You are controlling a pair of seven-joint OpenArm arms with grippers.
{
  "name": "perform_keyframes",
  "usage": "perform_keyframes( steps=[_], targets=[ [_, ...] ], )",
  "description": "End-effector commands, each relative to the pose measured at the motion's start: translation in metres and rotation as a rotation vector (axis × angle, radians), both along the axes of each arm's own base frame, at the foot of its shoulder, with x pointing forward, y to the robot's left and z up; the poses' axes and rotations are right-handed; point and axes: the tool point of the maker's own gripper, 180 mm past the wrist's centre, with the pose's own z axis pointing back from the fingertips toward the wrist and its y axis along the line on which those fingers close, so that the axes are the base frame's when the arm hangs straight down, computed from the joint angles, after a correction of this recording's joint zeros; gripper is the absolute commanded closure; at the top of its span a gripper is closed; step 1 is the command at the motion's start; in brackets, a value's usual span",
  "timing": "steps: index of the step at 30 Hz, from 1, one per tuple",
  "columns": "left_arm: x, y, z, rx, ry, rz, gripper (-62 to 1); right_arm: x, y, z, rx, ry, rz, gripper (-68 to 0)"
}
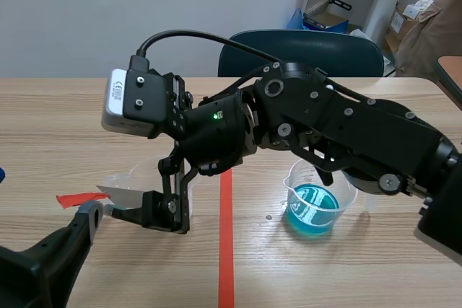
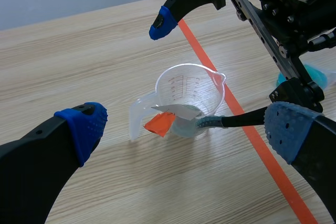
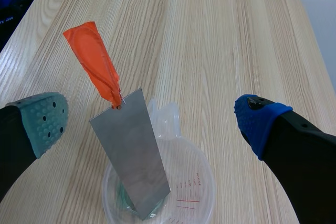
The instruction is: Do the redox reaction experiment
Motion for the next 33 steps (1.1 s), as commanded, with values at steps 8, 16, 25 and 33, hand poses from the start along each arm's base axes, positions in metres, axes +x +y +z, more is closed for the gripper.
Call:
perform_keyframes(
  steps=[8, 16, 25, 33],
  targets=[
    [0.002, -0.002, 0.007, -0.011, -0.026, -0.004, -62.3, 0.004, -0.024, 0.008, 0.087, 0.043, -0.092, -67.9],
    [0.003, 0.002, 0.008, 0.0, -0.031, 0.021, -62.3, 0.004, -0.088, 0.048, 0.263, 0.092, -0.322, -67.9],
    [0.023, 0.018, 0.025, 0.043, -0.131, 0.078, -62.3, -0.03, -0.154, 0.079, 0.321, 0.105, -0.551, -67.9],
    [0.052, 0.033, 0.036, 0.107, -0.16, 0.103, -62.3, -0.046, -0.169, 0.089, 0.33, 0.108, -0.668, -67.9]
  ],
)
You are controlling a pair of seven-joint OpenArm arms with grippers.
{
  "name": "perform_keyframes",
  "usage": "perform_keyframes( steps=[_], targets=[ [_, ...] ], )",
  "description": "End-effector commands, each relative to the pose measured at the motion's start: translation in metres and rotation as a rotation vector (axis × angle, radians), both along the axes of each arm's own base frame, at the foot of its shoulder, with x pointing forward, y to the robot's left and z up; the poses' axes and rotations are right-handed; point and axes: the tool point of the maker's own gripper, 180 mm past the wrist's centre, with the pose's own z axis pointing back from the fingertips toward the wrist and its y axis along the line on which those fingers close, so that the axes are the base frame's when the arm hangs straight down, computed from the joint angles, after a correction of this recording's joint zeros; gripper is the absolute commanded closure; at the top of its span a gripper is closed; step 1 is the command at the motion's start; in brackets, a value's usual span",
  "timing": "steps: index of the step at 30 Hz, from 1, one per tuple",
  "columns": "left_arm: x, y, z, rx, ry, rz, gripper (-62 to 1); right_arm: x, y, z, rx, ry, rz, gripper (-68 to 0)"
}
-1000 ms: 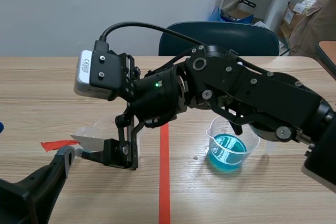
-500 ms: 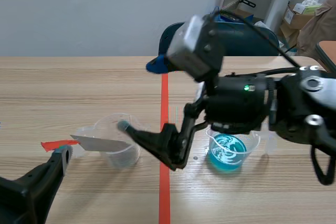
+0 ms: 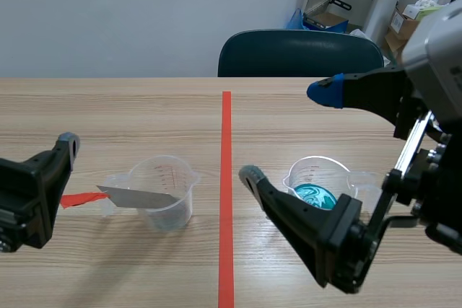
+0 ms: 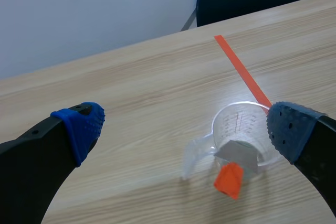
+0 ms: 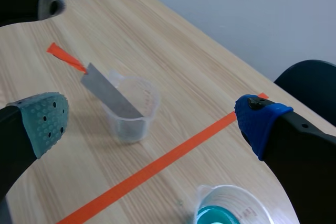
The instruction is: Do the redox reaction experiment
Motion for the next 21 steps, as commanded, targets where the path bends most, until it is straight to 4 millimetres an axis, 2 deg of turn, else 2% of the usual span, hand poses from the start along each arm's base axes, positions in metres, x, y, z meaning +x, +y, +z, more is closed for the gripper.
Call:
perform_keyframes(
  steps=[1, 9, 21],
  targets=[
    [0.004, 0.001, 0.009, 0.006, -0.028, -0.004, -62.3, 0.001, 0.003, 0.011, 0.027, -0.025, 0.002, -67.9],
    [0.018, 0.001, 0.015, 0.052, -0.018, -0.052, -62.3, 0.009, -0.007, 0.015, 0.004, -0.051, -0.039, -67.9],
    [0.021, 0.002, 0.022, 0.107, -0.001, -0.129, -62.3, 0.012, -0.009, 0.015, 0.003, -0.053, -0.057, -67.9]
  ],
)
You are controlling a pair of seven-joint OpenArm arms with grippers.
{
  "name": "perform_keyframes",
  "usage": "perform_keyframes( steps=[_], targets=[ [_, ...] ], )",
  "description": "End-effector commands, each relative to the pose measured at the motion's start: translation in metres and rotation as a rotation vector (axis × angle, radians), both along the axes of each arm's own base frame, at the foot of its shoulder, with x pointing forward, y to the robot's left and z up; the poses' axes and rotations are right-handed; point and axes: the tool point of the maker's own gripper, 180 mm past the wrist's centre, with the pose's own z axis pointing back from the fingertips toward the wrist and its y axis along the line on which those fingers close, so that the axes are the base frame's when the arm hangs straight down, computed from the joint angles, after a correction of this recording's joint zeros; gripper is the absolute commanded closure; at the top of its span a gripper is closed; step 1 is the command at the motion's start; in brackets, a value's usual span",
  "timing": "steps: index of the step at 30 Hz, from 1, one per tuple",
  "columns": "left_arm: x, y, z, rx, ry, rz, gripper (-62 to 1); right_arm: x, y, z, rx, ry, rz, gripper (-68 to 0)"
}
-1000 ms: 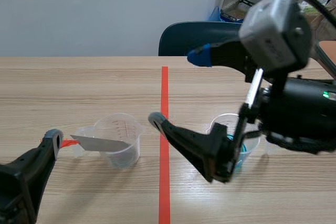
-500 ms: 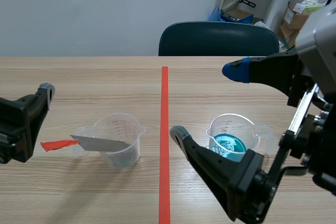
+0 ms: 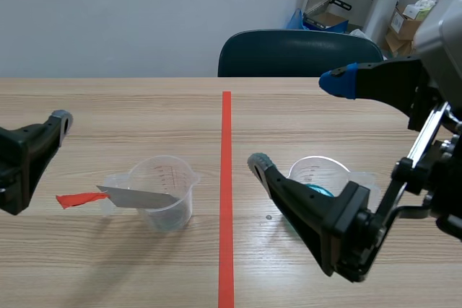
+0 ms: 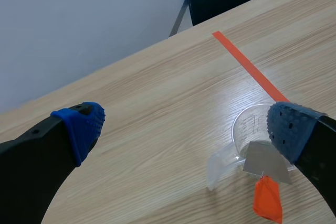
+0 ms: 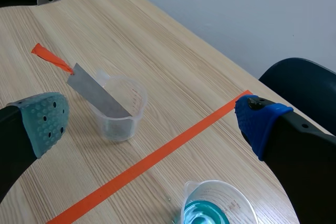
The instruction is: Do the redox reaction experiment
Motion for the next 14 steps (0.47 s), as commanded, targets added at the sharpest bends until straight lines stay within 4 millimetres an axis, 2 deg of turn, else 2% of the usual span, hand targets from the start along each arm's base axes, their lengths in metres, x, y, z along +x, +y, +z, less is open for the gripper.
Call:
perform_keyframes(
  steps=[1, 14],
  targets=[
    [-0.0006, -0.0045, 0.0086, -0.001, -0.019, -0.017, -62.3, 0.0021, 0.0009, 0.0079, 0.026, -0.022, 0.001, -67.9],
    [-0.0017, -0.007, 0.006, 0.031, 0.0, -0.053, -62.3, 0.0023, 0.0006, 0.0061, 0.019, -0.015, -0.001, -67.9]
  ],
)
